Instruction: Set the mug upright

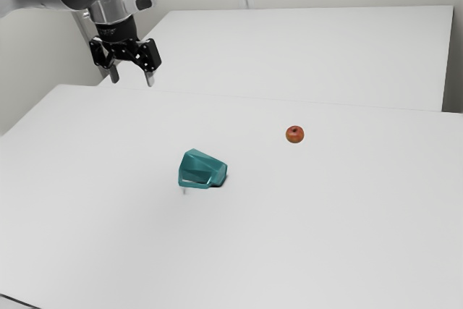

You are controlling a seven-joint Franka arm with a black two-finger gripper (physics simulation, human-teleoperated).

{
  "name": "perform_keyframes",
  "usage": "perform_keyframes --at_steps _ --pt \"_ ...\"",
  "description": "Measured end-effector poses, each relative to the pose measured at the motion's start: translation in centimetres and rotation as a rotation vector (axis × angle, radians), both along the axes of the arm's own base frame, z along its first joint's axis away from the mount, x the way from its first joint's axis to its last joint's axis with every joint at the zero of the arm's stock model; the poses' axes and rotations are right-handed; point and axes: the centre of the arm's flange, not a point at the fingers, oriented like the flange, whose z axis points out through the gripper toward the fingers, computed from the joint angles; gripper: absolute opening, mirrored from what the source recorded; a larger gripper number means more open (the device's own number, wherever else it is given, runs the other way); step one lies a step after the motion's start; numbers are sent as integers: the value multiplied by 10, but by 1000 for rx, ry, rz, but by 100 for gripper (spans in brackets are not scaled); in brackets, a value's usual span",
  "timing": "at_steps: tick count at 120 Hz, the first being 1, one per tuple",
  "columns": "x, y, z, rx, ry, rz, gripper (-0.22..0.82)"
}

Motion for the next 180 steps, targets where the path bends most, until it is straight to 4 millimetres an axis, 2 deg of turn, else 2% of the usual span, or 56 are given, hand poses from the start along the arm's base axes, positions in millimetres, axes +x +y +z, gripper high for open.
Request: perform_keyframes --at_steps 16,34,72,94,106,121,144,180 --pt "1 0 0 0 0 0 59" --pt "10 5 -6 -1 6 9 59" --pt "22 49 -22 -44 -1 88 59" --pt "29 66 -44 -148 -27 103 59" --pt "31 78 -69 -216 -37 112 59" --pt "34 85 -100 -319 -59 115 59" --pt "33 100 -139 -471 -112 132 59" --pt "17 113 -218 -743 -208 188 59"
